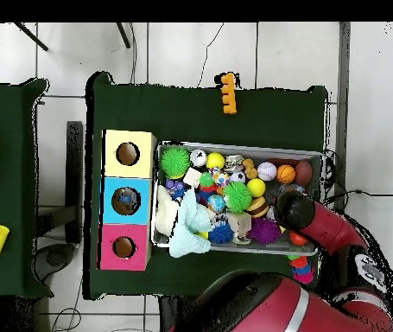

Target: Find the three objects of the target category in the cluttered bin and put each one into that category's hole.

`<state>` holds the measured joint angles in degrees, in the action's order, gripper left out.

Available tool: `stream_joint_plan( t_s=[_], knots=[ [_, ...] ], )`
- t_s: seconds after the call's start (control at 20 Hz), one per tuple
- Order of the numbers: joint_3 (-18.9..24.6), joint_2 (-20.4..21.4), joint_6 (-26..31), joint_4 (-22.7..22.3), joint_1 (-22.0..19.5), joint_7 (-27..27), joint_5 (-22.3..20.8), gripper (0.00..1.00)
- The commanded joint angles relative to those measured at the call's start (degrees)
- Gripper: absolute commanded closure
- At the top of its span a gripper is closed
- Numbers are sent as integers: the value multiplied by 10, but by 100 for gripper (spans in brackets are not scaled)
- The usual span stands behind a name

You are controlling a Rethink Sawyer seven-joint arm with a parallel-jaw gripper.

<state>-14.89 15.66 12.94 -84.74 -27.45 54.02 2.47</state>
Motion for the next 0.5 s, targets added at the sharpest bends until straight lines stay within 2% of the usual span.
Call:
stream_joint_plan(
  t_s=[0.05, 0.25, 0.5],
  knots=[
    [-36, -42, -90, -55, 57, 229, 32, 0],
    [-155, -87, -133, -62, 171, 293, 96, 0],
    [-205, -125, -157, -92, 239, 328, 166, 0]
  ],
)
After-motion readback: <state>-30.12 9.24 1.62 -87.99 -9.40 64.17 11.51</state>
